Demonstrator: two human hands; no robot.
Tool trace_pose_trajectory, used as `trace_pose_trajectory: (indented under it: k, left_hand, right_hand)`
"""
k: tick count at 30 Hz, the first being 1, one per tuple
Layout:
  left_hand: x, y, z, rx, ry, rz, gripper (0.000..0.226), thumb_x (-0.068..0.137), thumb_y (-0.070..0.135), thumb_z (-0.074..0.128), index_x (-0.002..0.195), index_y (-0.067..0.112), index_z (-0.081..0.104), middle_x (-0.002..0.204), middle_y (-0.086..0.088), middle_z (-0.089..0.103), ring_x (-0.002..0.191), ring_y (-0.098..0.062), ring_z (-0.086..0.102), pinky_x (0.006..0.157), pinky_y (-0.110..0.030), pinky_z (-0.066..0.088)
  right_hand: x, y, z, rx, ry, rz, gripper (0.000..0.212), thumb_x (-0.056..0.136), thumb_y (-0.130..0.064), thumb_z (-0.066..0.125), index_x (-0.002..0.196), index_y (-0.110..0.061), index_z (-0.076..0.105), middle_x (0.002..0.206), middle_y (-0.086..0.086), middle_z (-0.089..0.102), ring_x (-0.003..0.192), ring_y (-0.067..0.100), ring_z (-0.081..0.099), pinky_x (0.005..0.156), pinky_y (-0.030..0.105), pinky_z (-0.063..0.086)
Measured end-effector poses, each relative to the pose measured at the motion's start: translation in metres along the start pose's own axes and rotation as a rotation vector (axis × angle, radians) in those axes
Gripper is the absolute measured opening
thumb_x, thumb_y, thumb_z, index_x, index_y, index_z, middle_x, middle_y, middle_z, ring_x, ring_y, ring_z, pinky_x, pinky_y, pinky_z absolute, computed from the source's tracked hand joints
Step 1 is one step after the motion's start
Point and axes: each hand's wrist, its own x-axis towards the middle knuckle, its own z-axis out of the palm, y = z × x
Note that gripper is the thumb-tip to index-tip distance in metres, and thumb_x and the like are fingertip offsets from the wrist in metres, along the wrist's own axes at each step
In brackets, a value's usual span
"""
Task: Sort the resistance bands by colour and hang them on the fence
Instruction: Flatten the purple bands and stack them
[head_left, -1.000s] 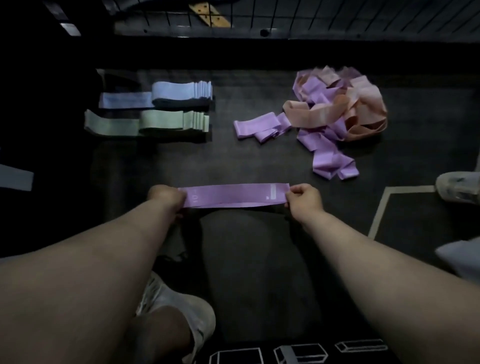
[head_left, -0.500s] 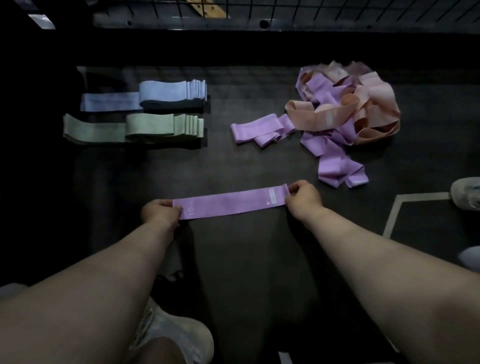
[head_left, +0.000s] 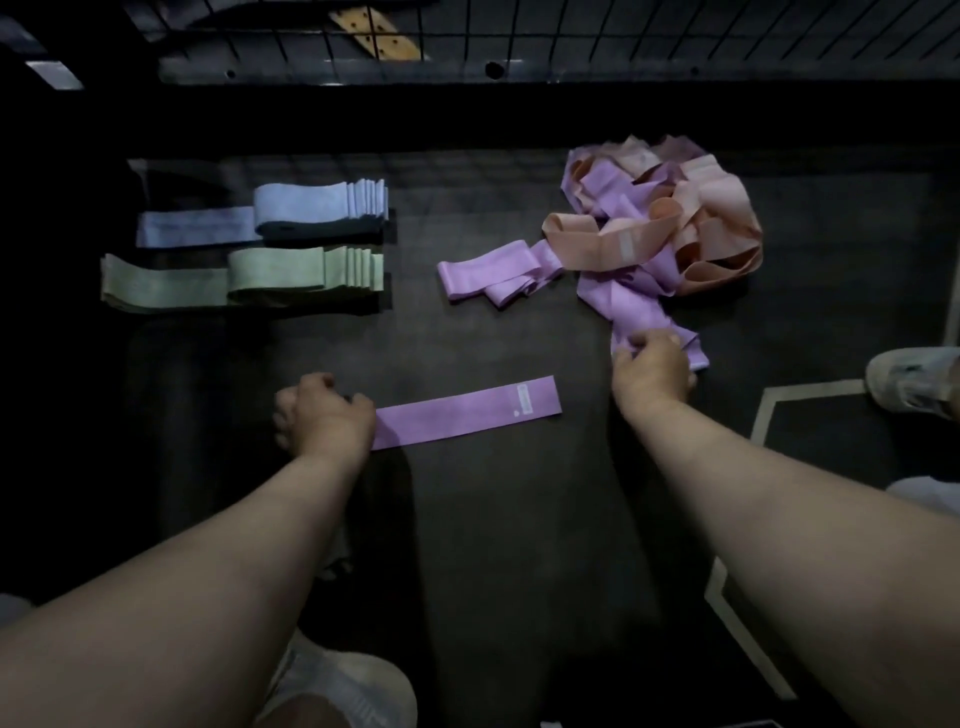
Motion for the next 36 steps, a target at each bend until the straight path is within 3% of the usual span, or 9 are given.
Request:
trace_pose_trajectory:
  k: [2, 6, 11, 14, 17, 20, 23, 28, 36]
  left_hand:
    - [-0.009, 0.022, -0.001, -0.026, -0.042, 0.116, 0.044, 0.088, 0.027, 0.063, 0.131, 0.017, 0.057, 0.140, -0.017, 0.043, 0.132, -0.037, 0.040, 0.111, -0.039, 0.031]
    - [-0.040, 0.073, -0.011, -0.206, -0.193, 0.345, 0.034, 0.088, 0.020, 0.062, 0.121, 0.015, 0.063, 0.120, -0.011, 0.062, 0.111, -0.029, 0.060, 0.102, -0.038, 0.046]
    - [-0.103, 0.135, -0.052, -0.369, -0.482, 0.609, 0.027, 0.093, 0.008, 0.058, 0.120, 0.013, 0.062, 0.105, -0.001, 0.064, 0.095, -0.014, 0.062, 0.082, -0.023, 0.052]
    - [-0.139, 0.163, -0.084, -0.411, -0.615, 0.767, 0.028, 0.091, 0.002, 0.060, 0.119, 0.009, 0.061, 0.101, -0.004, 0.066, 0.080, -0.010, 0.062, 0.065, -0.016, 0.051]
    - [-0.168, 0.180, -0.118, -0.363, -0.648, 0.937, 0.041, 0.088, -0.002, 0.062, 0.128, 0.008, 0.054, 0.112, -0.009, 0.064, 0.087, -0.014, 0.064, 0.076, -0.028, 0.058]
    - [-0.185, 0.183, -0.154, -0.340, -0.571, 1.067, 0.065, 0.082, 0.002, 0.073, 0.140, 0.010, 0.043, 0.127, -0.009, 0.059, 0.106, -0.015, 0.063, 0.094, -0.033, 0.055]
    - [-0.196, 0.175, -0.191, -0.394, -0.556, 1.062, 0.069, 0.081, 0.010, 0.079, 0.139, 0.015, 0.041, 0.121, -0.002, 0.063, 0.109, -0.012, 0.063, 0.095, -0.031, 0.054]
    - [-0.215, 0.156, -0.242, -0.640, -0.579, 0.935, 0.014, 0.088, 0.014, 0.074, 0.082, 0.015, 0.061, 0.081, -0.006, 0.067, 0.075, -0.021, 0.064, 0.070, -0.036, 0.054]
    - [-0.223, 0.135, -0.275, -0.798, -0.627, 0.957, 0.014, 0.094, 0.015, 0.065, 0.097, 0.002, 0.067, 0.090, -0.016, 0.069, 0.082, -0.028, 0.066, 0.080, -0.046, 0.056]
  right_hand:
    - [-0.007, -0.002, -0.017, 0.151, 0.062, -0.076, 0.011, 0.091, -0.021, 0.067, 0.100, -0.019, 0.062, 0.125, 0.008, 0.055, 0.111, 0.026, 0.058, 0.101, 0.038, 0.047]
    - [-0.022, -0.025, -0.067, 0.405, 0.054, -0.151, 0.031, 0.085, -0.009, 0.072, 0.106, -0.021, 0.052, 0.118, 0.000, 0.054, 0.102, 0.011, 0.055, 0.088, 0.025, 0.048]
    - [-0.042, -0.058, -0.137, 0.551, -0.080, -0.273, 0.047, 0.076, -0.004, 0.072, 0.119, -0.020, 0.060, 0.114, -0.001, 0.060, 0.107, 0.018, 0.059, 0.090, 0.032, 0.052]
    - [-0.062, -0.077, -0.176, 0.658, -0.239, -0.309, 0.062, 0.067, 0.002, 0.061, 0.125, -0.019, 0.063, 0.113, 0.003, 0.064, 0.105, 0.024, 0.061, 0.073, 0.031, 0.056]
    - [-0.094, -0.092, -0.213, 0.717, -0.377, -0.418, 0.064, 0.080, 0.018, 0.056, 0.136, -0.014, 0.055, 0.122, 0.009, 0.064, 0.098, 0.021, 0.063, 0.058, 0.019, 0.052]
    - [-0.129, -0.103, -0.244, 0.821, -0.496, -0.513, 0.065, 0.081, 0.019, 0.061, 0.137, -0.012, 0.052, 0.119, 0.010, 0.066, 0.093, 0.018, 0.069, 0.065, 0.034, 0.058]
    - [-0.158, -0.115, -0.270, 0.882, -0.558, -0.606, 0.064, 0.081, 0.019, 0.064, 0.138, -0.008, 0.051, 0.125, 0.012, 0.064, 0.103, 0.020, 0.068, 0.078, 0.033, 0.059]
    - [-0.195, -0.134, -0.288, 0.872, -0.499, -0.765, 0.053, 0.080, 0.015, 0.069, 0.127, -0.008, 0.059, 0.118, 0.017, 0.068, 0.110, 0.030, 0.066, 0.094, 0.039, 0.056]
    - [-0.224, -0.142, -0.275, 0.458, -0.116, -0.996, 0.025, 0.083, -0.015, 0.078, 0.105, -0.021, 0.068, 0.109, 0.007, 0.056, 0.093, 0.013, 0.063, 0.086, 0.023, 0.052]
